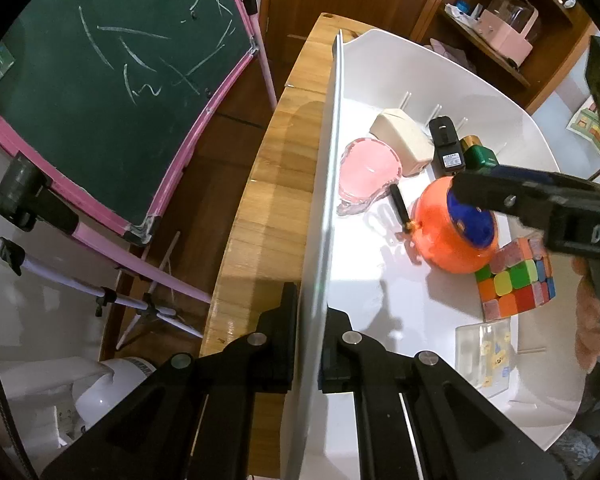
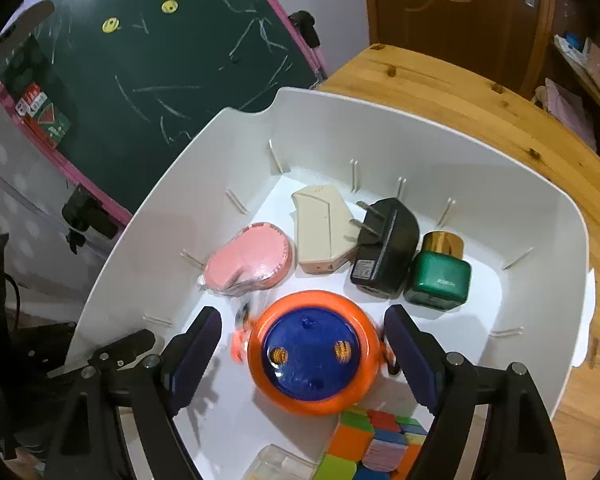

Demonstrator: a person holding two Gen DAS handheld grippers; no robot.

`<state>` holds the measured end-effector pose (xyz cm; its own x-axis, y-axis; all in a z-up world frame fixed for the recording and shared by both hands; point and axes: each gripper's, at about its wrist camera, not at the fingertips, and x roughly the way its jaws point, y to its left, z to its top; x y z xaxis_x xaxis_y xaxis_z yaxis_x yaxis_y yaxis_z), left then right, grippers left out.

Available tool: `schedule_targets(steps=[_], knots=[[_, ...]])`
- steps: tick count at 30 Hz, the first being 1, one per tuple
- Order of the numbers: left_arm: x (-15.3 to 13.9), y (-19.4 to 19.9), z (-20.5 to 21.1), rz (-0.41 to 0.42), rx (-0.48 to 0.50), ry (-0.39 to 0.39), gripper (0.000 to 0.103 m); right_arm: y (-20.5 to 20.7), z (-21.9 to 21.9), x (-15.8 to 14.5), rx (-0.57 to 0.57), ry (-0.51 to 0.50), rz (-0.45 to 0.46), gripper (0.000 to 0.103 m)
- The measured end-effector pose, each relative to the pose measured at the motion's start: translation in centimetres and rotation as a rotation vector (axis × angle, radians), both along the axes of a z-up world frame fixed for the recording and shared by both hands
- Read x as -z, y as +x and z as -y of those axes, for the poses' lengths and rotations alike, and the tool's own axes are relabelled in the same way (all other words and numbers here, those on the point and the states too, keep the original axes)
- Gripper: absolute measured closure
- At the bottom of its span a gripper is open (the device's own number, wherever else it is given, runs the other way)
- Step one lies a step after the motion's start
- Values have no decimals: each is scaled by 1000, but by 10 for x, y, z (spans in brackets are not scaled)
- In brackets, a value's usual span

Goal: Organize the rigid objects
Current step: 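Carry the cable reel into the bin beside the pink case and release, then move the right gripper to the white curved plastic piece on the table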

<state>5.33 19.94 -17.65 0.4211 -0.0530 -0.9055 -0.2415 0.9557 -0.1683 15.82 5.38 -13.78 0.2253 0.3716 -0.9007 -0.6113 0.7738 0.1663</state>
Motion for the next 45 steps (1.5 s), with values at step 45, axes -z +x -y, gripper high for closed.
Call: schedule_targets(steps=[45], knots=[[0,1,3,-34,-1,38,94,43,185,-108,322,-12,243,19]])
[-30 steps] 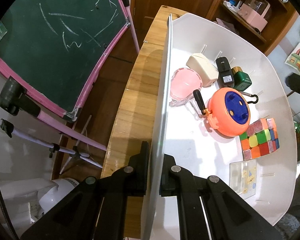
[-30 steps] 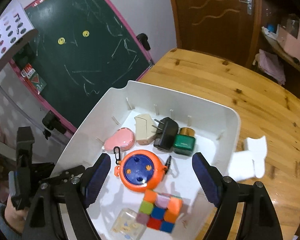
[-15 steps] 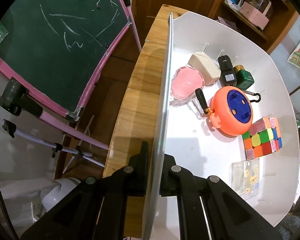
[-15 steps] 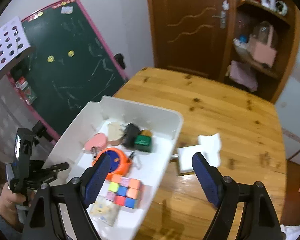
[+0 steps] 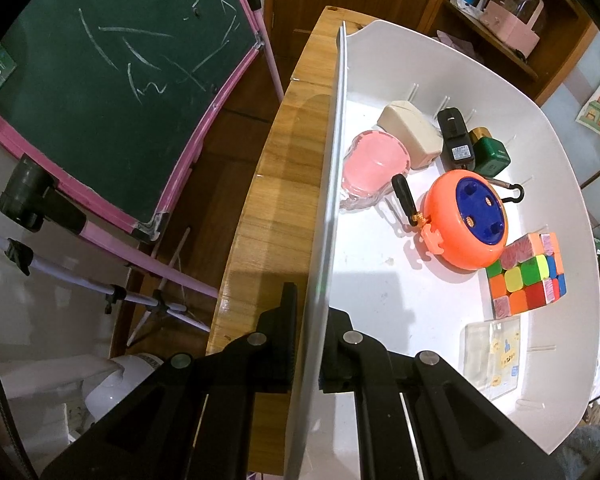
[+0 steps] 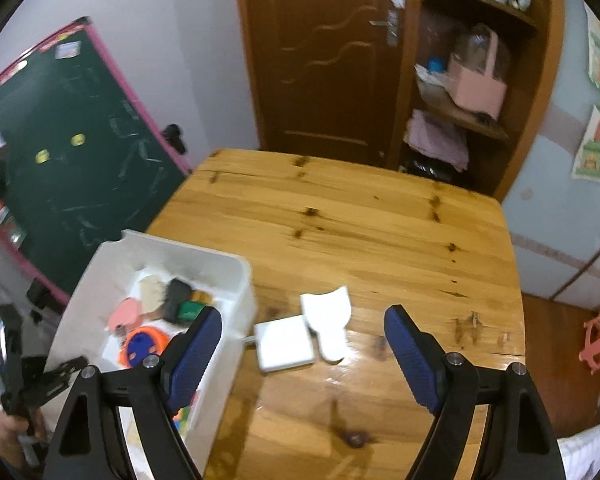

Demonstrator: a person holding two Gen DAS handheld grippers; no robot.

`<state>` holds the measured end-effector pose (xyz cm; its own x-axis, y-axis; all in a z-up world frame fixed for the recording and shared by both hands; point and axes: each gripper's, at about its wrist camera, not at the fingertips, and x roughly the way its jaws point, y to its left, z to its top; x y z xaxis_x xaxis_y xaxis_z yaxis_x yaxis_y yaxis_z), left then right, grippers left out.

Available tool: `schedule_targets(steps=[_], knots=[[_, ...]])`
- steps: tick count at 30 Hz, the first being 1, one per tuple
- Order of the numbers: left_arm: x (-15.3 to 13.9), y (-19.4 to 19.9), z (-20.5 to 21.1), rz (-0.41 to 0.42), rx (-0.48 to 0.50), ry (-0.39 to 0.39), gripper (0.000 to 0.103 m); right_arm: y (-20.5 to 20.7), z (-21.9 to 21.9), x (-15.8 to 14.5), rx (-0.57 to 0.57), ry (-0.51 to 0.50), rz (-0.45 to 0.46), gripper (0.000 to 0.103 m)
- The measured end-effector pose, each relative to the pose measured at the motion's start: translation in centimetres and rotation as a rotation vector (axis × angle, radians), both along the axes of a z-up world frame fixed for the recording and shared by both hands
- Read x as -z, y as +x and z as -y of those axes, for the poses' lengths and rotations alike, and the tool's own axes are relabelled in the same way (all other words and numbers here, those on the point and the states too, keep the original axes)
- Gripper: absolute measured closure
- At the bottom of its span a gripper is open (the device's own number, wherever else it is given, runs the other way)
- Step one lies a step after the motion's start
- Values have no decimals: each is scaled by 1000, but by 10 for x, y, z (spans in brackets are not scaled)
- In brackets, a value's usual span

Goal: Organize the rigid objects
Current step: 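Move the right gripper to the white curved plastic piece on the table, then grasp the white curved plastic piece with the right gripper and lift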

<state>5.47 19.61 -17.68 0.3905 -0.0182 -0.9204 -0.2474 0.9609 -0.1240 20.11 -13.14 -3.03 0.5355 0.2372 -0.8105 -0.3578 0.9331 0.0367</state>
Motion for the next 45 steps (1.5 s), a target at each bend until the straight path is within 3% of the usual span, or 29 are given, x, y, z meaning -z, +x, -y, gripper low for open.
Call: schedule_targets(steps=[7,16,34,38,42,44,45], knots=[[0,0,0,-1,2,6,94,56,13,52,80,-44,-115,19],[1,1,1,-3,2,8,93,84,-2,110,71,-78,-229,20],[1,0,0,-5,-1,4,93,104,-16,150,60,-134,-307,20],[2,0,0,-5,-3,2,93,108,-17,155,68,-120,-340,28],[2,-1,0,-5,-3,2,93,108,-23,156,79,-174,-318,33],[2,-1,0,-5,-3,3,93,107,-26,154,75,-178,-308,45],[2,-1,0,-5,-2,3,93,107,-26,153,75,-180,-308,45]])
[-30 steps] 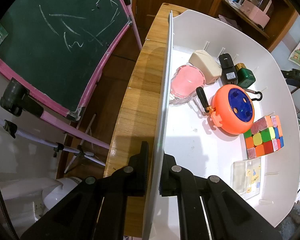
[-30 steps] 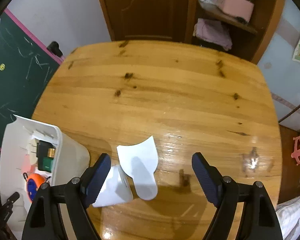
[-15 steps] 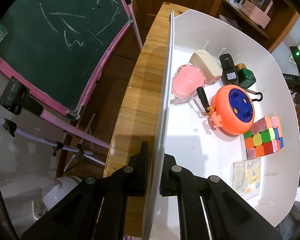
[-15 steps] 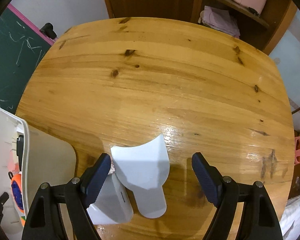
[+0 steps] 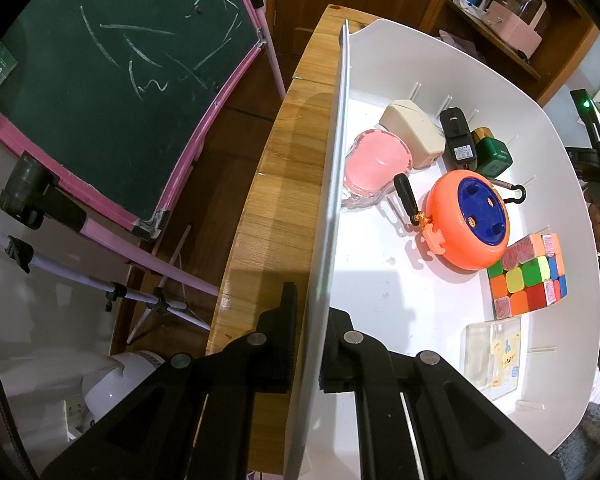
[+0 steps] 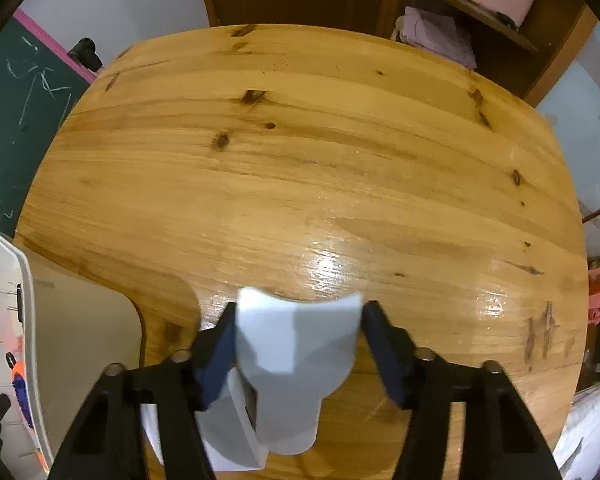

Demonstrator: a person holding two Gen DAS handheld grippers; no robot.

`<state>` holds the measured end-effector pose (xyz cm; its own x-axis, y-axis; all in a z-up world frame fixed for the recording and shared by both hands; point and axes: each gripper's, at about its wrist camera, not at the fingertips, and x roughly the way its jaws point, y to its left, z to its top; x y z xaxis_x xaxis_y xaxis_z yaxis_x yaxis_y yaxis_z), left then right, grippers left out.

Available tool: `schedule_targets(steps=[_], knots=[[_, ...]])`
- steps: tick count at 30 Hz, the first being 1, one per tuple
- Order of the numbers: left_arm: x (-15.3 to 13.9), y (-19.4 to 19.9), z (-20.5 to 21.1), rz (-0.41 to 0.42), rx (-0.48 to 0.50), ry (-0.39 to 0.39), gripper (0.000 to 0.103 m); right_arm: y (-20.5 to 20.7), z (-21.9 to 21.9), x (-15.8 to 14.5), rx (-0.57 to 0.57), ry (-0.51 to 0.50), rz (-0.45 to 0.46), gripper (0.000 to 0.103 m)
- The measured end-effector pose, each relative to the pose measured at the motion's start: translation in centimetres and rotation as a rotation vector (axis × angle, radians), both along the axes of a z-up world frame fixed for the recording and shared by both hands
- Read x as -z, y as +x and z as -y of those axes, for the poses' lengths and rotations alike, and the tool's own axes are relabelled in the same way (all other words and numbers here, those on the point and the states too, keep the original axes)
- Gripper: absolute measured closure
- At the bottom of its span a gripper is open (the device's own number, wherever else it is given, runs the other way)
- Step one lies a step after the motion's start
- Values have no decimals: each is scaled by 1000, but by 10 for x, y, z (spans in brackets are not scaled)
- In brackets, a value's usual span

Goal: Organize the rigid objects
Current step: 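Grasp the white curved plastic piece with the right gripper and lift, then carry the white piece into the bin beside the cable reel and release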

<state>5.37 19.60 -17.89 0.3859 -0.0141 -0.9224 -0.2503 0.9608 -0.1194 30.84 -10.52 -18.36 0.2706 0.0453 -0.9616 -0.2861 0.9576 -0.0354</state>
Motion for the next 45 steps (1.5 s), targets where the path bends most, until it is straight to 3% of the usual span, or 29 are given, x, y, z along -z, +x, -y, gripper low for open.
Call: schedule_targets(steps=[11,21,32,38,45], knots=[[0,1,0,0,0,-2,93,-10,18,-19,69,25,47,46],[0,1,0,0,1,3,93,-53,28,-99,59,89,200,46],[-2,0,1,13,2,5,93,-124,-25,-193,-132,172,377,46],[-4,-1,0,29,3,5,93,-150,-71,-204,-240,188,424,46],[-5,0,1,28,14,2,93,-152,-120,-168,-302,159,399,46]])
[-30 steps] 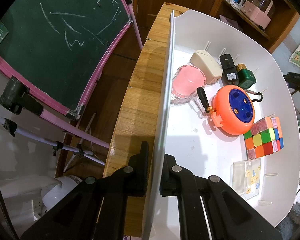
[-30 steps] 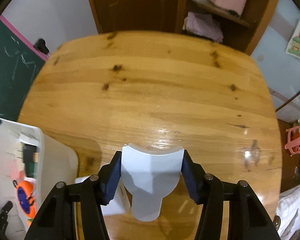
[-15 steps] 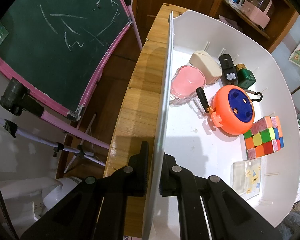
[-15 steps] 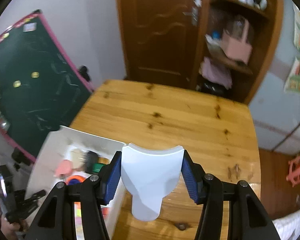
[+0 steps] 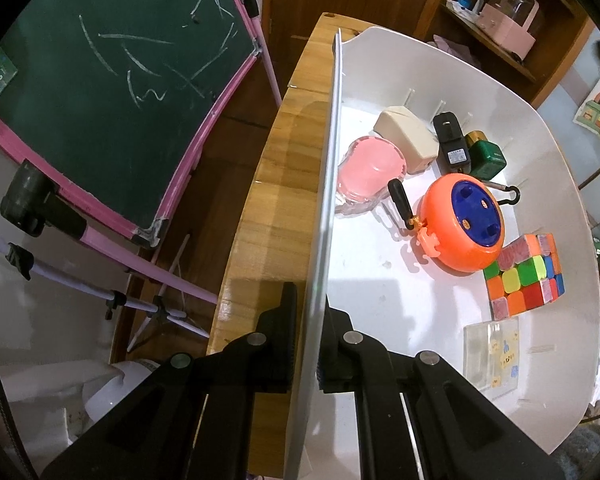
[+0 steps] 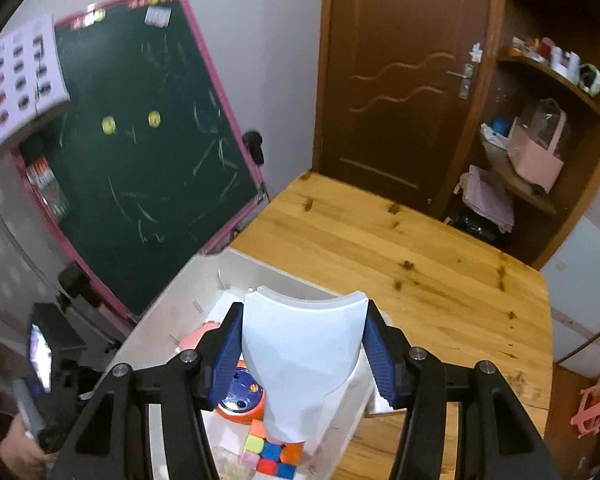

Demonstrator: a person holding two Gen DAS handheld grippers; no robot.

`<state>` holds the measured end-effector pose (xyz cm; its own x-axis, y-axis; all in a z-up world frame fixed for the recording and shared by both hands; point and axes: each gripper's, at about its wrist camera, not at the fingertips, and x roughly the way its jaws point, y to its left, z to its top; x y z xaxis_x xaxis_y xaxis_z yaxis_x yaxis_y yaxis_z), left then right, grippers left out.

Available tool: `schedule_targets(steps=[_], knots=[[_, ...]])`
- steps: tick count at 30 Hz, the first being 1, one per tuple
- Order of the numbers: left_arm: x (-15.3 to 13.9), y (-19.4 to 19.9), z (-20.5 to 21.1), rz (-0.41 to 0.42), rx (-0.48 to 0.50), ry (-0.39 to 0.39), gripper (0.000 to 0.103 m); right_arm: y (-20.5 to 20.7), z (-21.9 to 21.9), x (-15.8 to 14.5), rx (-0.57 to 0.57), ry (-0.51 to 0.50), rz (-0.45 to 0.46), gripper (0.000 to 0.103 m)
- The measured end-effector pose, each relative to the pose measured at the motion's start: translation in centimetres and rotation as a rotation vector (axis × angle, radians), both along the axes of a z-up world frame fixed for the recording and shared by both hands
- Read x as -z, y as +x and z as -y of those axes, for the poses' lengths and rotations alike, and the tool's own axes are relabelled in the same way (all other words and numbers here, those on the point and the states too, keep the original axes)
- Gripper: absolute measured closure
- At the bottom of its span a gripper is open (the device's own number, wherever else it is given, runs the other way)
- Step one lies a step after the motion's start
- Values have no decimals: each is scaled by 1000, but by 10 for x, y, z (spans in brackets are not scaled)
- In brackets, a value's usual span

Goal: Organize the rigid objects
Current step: 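Carry the white piece into the bin beside the cable reel and release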

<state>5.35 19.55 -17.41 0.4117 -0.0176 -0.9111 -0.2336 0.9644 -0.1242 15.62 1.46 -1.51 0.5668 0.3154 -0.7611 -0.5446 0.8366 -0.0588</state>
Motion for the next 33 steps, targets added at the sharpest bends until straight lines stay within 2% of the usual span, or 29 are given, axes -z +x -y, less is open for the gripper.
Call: schedule_targets(steps=[9,15,18,21,26,33], knots=[[0,0,0,3,5,-8,93,33,-25,93,57,-137,-144,46],[1,1,0,-1,4,-10,93,46,-20,125,101,-172,-216,47],[0,1,1,-5,4,-8,93,49,-18,130,103,-164,-252,47],[1,1,1,-8,2,-8,93,47,-19,130,86,-149,-252,45],[1,1,1,-11,-3,-5,93,44,-12,125,82,-73,-257,34],[1,1,1,-12,-3,-5,93,44,-4,120,86,-7,-253,34]])
